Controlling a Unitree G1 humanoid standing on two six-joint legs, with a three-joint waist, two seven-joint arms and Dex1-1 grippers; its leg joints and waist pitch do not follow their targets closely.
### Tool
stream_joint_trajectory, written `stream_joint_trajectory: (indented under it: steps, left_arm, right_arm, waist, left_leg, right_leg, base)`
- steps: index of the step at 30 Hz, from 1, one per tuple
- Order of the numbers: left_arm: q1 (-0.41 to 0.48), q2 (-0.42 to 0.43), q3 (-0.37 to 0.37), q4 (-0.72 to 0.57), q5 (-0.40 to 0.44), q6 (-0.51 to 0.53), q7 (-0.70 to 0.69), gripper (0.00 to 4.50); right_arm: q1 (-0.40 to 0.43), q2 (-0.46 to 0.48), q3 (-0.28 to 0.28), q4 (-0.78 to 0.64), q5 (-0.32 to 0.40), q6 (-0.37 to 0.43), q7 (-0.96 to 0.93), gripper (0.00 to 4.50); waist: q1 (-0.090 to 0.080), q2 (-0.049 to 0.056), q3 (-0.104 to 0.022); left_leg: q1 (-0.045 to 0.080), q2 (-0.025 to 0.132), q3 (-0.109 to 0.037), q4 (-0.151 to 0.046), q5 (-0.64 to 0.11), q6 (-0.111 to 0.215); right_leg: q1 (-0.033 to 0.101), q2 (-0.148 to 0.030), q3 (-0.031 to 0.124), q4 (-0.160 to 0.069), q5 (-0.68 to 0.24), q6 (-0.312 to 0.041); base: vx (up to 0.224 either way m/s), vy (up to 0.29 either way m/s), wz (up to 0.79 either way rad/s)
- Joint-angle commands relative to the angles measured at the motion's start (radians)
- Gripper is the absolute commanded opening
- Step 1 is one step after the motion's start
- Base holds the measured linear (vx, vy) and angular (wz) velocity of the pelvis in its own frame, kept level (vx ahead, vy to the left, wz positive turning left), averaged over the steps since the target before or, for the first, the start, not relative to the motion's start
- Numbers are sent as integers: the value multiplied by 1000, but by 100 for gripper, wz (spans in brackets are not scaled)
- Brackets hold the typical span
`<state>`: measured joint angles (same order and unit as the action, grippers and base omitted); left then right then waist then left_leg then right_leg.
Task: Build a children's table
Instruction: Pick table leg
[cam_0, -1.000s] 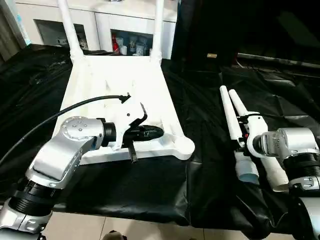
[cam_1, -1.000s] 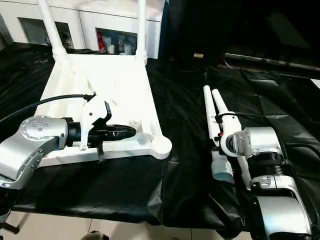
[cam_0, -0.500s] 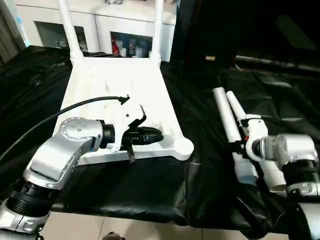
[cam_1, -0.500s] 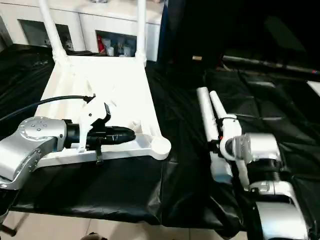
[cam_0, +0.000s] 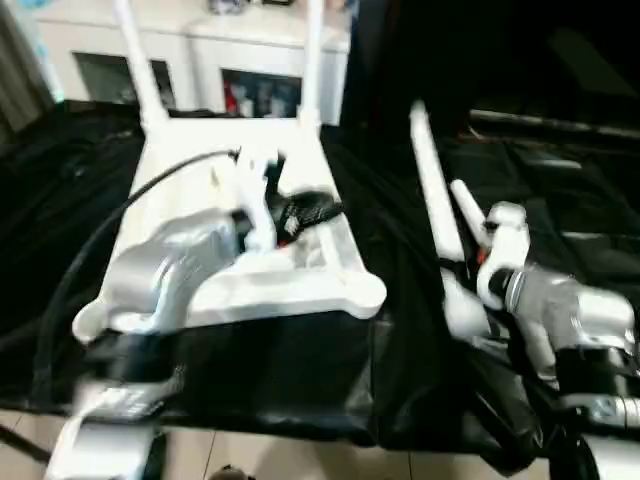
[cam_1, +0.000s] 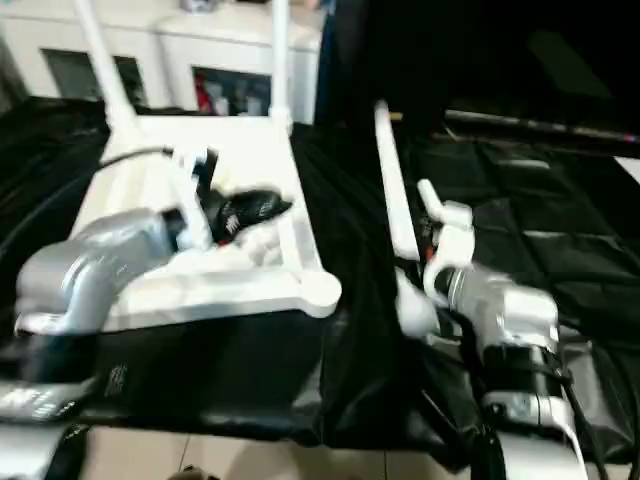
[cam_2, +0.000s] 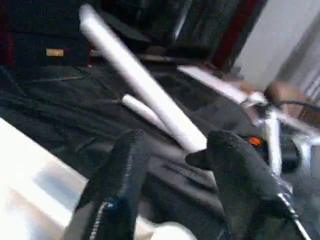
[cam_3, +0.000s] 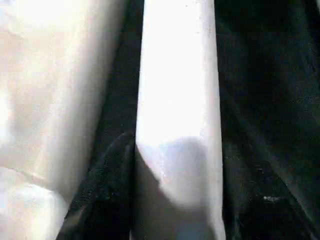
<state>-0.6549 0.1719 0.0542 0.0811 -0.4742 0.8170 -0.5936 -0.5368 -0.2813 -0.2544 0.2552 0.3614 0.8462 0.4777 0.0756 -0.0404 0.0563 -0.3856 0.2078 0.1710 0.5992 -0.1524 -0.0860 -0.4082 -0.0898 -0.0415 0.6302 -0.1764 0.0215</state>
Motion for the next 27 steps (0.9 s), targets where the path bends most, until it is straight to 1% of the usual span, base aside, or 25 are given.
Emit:
stream_joint_trajectory:
  steps: [1,2,3,4,5,6,7,8,9,10,11,12,14,15,16,17,19,20,21,22,23,24,25,26,27]
  left_arm:
    - [-26,-24,15,23,-23,28,41,261]
    - [-40,-47,20,46,-27,34,59,268]
    - [-45,-55,21,55,-26,36,67,271]
    - [-55,-77,29,76,-33,43,86,271]
    - [-63,-93,36,91,-38,46,102,282]
    - [-71,-110,38,105,-32,36,113,309]
    - [-74,-121,39,113,-34,26,114,314]
    - [-76,-131,41,117,-39,16,108,316]
    - [-77,-143,45,116,-52,8,100,321]
    - [-79,-161,55,114,-73,9,96,335]
    - [-81,-177,67,111,-94,17,97,335]
    - [-81,-177,67,111,-94,17,97,359]
    - [-84,-204,98,98,-142,43,106,366]
    - [-84,-207,101,95,-147,48,108,372]
    - [-83,-207,99,93,-147,51,109,397]
    - [-81,-207,96,92,-144,52,109,397]
    - [-80,-213,99,95,-146,50,111,405]
    - [-82,-218,106,99,-150,52,119,427]
    - [-86,-226,118,105,-153,51,139,437]
    - [-86,-229,122,106,-156,53,145,437]
    - [-88,-239,134,109,-163,57,161,444]
    - [-88,-246,143,108,-170,62,176,444]
    - [-86,-249,147,105,-177,71,183,444]
    - [-78,-249,145,88,-183,84,187,444]
    - [-78,-249,145,88,-183,84,187,444]
  right_arm:
    - [6,3,8,-92,60,-26,72,187]
    - [18,4,26,-132,81,-26,111,187]
    - [21,5,30,-145,90,-22,121,187]
    - [29,6,42,-175,106,-15,142,187]
    - [36,8,48,-198,122,-4,156,187]
    - [48,3,67,-226,129,0,175,187]
    - [57,-3,86,-241,128,-4,192,187]
    - [66,-10,104,-252,130,-4,210,187]
    - [77,-15,123,-263,130,-3,227,187]
    - [87,-16,142,-272,132,-3,237,187]
    - [89,-9,155,-273,130,-3,234,187]
    - [89,-9,155,-273,130,-3,234,187]
    - [80,4,172,-270,115,-21,220,187]
    - [79,6,174,-275,120,-18,220,187]
    - [79,5,182,-283,121,-21,227,187]
    - [79,3,188,-290,123,-21,233,187]
    - [79,-3,201,-296,118,-25,238,187]
    - [80,-5,207,-298,115,-27,238,187]
    - [77,-7,222,-295,104,-33,236,187]
    - [76,-7,226,-292,99,-35,234,187]
    - [71,-5,232,-285,92,-40,229,187]
    - [68,-3,238,-278,87,-46,226,187]
    - [62,0,245,-267,78,-53,221,187]
    - [52,4,261,-249,63,-68,214,187]
    - [52,4,261,-249,63,-68,214,187]
  waist:
    - [3,2,-74]
    - [3,8,-74]
    - [4,4,-75]
    - [6,3,-76]
    - [8,3,-77]
    - [11,1,-77]
    - [12,-4,-77]
    - [16,-1,-78]
    - [16,-1,-78]
    - [16,-4,-78]
    - [17,-6,-76]
    - [16,-4,-76]
    - [15,-4,-75]
    - [15,-4,-74]
    - [14,-4,-73]
    - [13,-3,-73]
    - [12,-9,-72]
    - [12,-8,-71]
    - [12,-11,-71]
    - [13,-13,-71]
    - [13,-12,-71]
    - [12,-17,-70]
    - [13,-15,-70]
    - [14,-19,-70]
    - [13,-18,-70]
  left_leg:
    - [15,0,5,-70,-288,-25]
    - [16,1,4,-69,-281,-19]
    - [15,1,5,-70,-265,-14]
    - [16,2,5,-69,-256,-13]
    - [15,2,6,-69,-235,-8]
    - [16,3,6,-69,-222,-2]
    - [14,3,7,-69,-218,0]
    - [14,5,6,-70,-208,1]
    - [13,5,6,-70,-200,2]
    - [13,5,7,-69,-200,2]
    - [12,6,7,-70,-196,3]
    - [12,7,7,-71,-200,1]
    - [13,6,8,-70,-209,-1]
    - [13,5,8,-70,-212,-1]
    - [14,6,7,-71,-222,-2]
    - [15,6,8,-72,-230,-2]
    - [15,6,8,-73,-231,-1]
    - [14,7,7,-74,-229,-2]
    - [14,8,7,-74,-228,-3]
    - [13,8,7,-73,-226,-4]
    - [13,8,7,-74,-229,-7]
    - [12,7,7,-74,-230,-6]
    - [12,7,7,-74,-231,-7]
    - [12,7,7,-74,-232,-8]
    - [12,7,7,-75,-232,-8]
  right_leg:
    - [43,-22,18,-93,-300,-131]
    - [43,-23,19,-94,-277,-140]
    - [46,-22,19,-92,-255,-150]
    - [45,-23,19,-90,-242,-156]
    - [47,-23,20,-88,-216,-166]
    - [48,-23,20,-88,-196,-174]
    - [50,-23,20,-88,-193,-176]
    - [52,-26,20,-86,-183,-177]
    - [52,-26,20,-85,-172,-182]
    - [52,-27,20,-86,-169,-185]
    - [53,-29,20,-85,-170,-192]
    - [52,-29,20,-85,-173,-193]
    - [51,-31,20,-88,-199,-189]
    - [50,-31,20,-90,-206,-187]
    - [49,-30,20,-92,-221,-182]
    - [48,-28,20,-95,-234,-172]
    - [48,-29,21,-97,-249,-159]
    - [48,-30,21,-97,-256,-154]
    - [48,-30,21,-97,-261,-150]
    - [48,-31,21,-98,-263,-148]
    - [47,-31,21,-97,-265,-148]
    - [47,-31,20,-99,-270,-146]
    - [47,-31,20,-99,-276,-143]
    - [46,-32,20,-97,-285,-139]
    - [45,-31,20,-99,-287,-136]
  base:
    - [0,0,0]
    - [0,0,0]
    - [0,0,0]
    - [0,0,0]
    - [0,0,0]
    - [0,0,0]
    - [0,0,0]
    - [0,0,0]
    - [0,0,0]
    - [0,0,0]
    - [0,0,0]
    - [0,0,0]
    - [0,0,0]
    - [0,0,0]
    - [0,0,0]
    - [0,0,0]
    - [0,0,0]
    - [0,0,0]
    - [0,0,0]
    - [0,0,0]
    - [0,0,0]
    - [0,0,0]
    - [0,0,0]
    - [0,0,0]
    - [0,0,0]
